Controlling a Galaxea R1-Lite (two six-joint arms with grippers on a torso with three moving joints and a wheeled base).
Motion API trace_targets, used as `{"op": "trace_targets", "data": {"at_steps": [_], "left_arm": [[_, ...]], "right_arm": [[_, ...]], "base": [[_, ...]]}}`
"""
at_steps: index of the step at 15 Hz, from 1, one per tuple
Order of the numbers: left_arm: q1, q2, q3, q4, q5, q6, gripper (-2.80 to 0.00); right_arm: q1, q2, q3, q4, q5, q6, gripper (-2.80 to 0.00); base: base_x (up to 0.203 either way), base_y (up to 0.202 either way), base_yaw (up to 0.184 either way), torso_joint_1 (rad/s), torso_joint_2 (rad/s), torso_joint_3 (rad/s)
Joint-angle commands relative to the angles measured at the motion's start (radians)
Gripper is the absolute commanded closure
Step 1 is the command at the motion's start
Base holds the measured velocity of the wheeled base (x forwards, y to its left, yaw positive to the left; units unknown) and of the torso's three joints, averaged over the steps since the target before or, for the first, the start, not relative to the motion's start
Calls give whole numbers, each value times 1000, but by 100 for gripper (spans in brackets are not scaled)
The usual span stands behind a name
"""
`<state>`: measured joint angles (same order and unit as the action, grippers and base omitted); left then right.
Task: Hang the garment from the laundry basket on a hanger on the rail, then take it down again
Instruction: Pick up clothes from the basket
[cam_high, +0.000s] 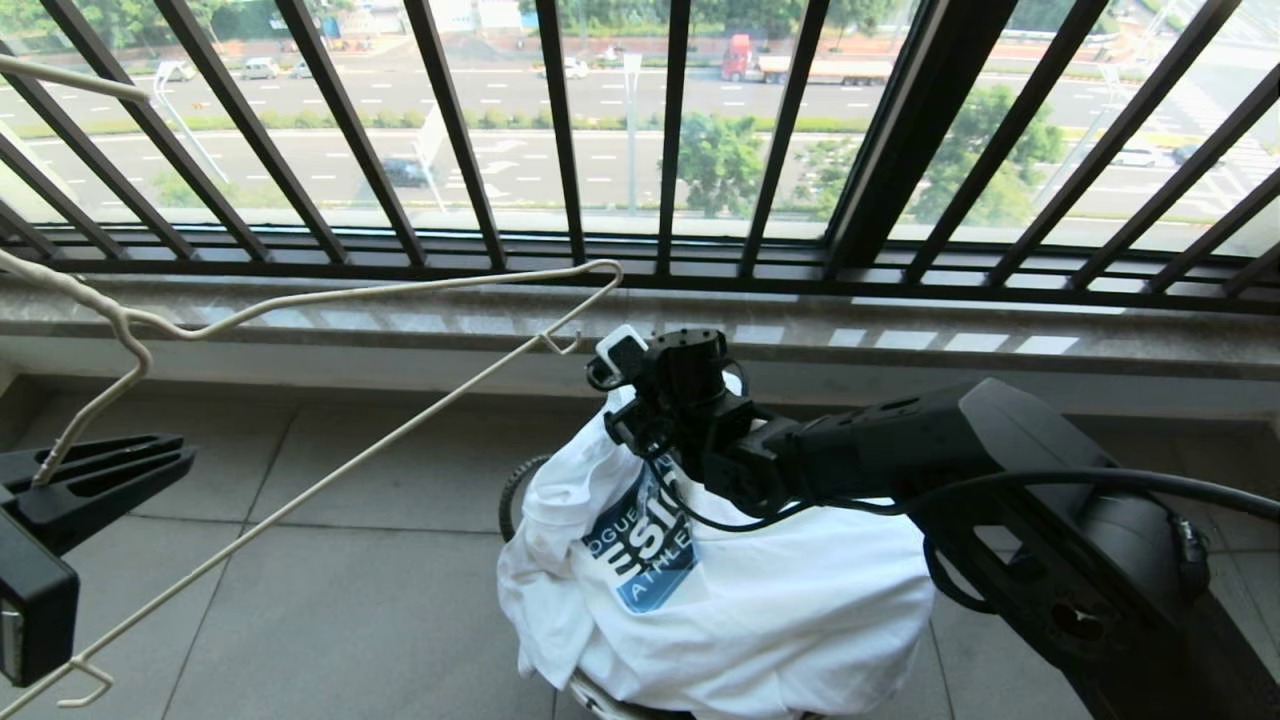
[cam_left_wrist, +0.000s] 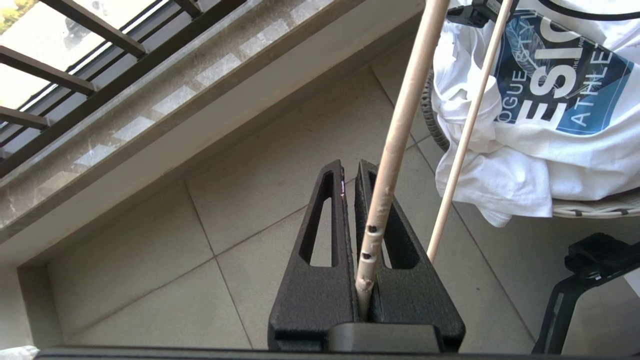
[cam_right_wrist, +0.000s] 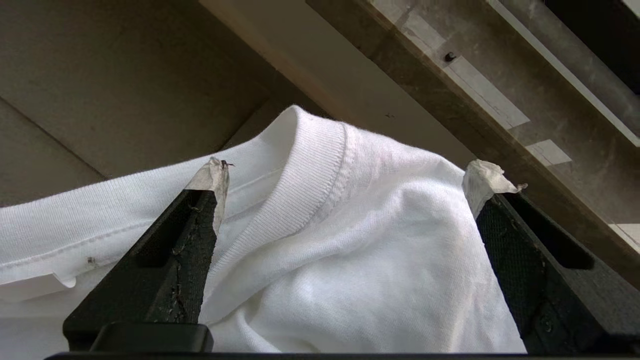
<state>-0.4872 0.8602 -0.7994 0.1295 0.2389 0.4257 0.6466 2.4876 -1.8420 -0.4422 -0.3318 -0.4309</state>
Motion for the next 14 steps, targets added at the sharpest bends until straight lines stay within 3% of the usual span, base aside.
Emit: {"op": "trace_targets", "data": {"at_steps": [1,9,13,14], "left_arm": [[-1,-3,0,1,2,2,0],[-1,-7,-1,1,2,2,0],[-1,-7,-1,-1,2,2,0],[-1,-7,-1,-1,2,3,0]], "right_arm": [[5,13,-17,-1,-29,-23,-280],[8,22,-104,101,-154,-104,-280],[7,20,-118,152,-179,-115,-280],[5,23,-118,152,-180,-120,-33]], "base": [[0,0,0,0,0,0],[0,0,0,0,0,0],[0,0,0,0,0,0],[0,0,0,0,0,0]]}}
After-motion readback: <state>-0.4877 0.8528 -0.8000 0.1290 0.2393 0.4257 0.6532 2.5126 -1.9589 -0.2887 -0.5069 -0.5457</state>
